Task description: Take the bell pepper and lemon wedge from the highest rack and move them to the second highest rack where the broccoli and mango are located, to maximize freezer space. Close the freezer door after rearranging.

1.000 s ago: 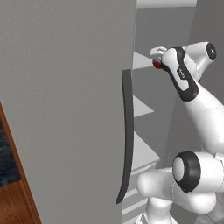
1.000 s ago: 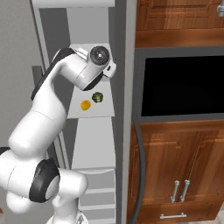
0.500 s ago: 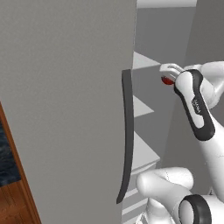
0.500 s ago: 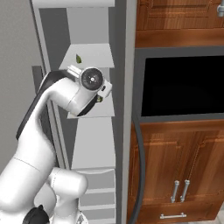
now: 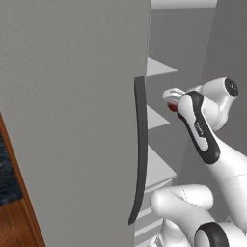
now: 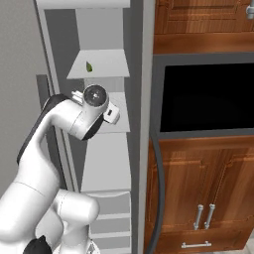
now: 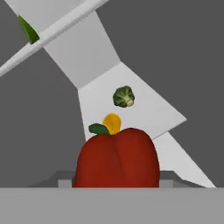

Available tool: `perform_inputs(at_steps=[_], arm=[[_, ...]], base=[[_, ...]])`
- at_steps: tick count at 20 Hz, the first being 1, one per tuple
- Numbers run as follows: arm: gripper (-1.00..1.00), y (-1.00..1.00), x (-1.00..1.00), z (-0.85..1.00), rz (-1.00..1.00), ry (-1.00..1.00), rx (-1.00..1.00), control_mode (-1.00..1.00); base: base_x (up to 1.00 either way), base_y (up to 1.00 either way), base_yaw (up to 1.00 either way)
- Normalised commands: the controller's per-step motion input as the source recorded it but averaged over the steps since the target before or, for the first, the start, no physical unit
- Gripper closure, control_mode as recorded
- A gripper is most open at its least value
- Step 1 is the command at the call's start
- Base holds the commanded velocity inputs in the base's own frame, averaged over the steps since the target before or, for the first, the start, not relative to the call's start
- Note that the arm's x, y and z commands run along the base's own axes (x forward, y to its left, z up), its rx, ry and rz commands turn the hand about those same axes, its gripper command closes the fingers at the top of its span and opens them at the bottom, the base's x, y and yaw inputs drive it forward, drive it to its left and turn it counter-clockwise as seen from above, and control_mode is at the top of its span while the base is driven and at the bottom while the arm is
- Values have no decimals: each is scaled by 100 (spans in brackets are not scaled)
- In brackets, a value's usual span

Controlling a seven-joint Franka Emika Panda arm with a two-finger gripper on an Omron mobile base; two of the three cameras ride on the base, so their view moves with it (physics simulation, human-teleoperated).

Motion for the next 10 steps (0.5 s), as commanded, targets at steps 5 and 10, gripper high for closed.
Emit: perform_inputs(at_steps=[5,10], arm=[[100,8,60,-63,9,7,0,-100],[100,2,71,-57,5,0,0,-100]], base=[[0,0,0],[0,0,0]])
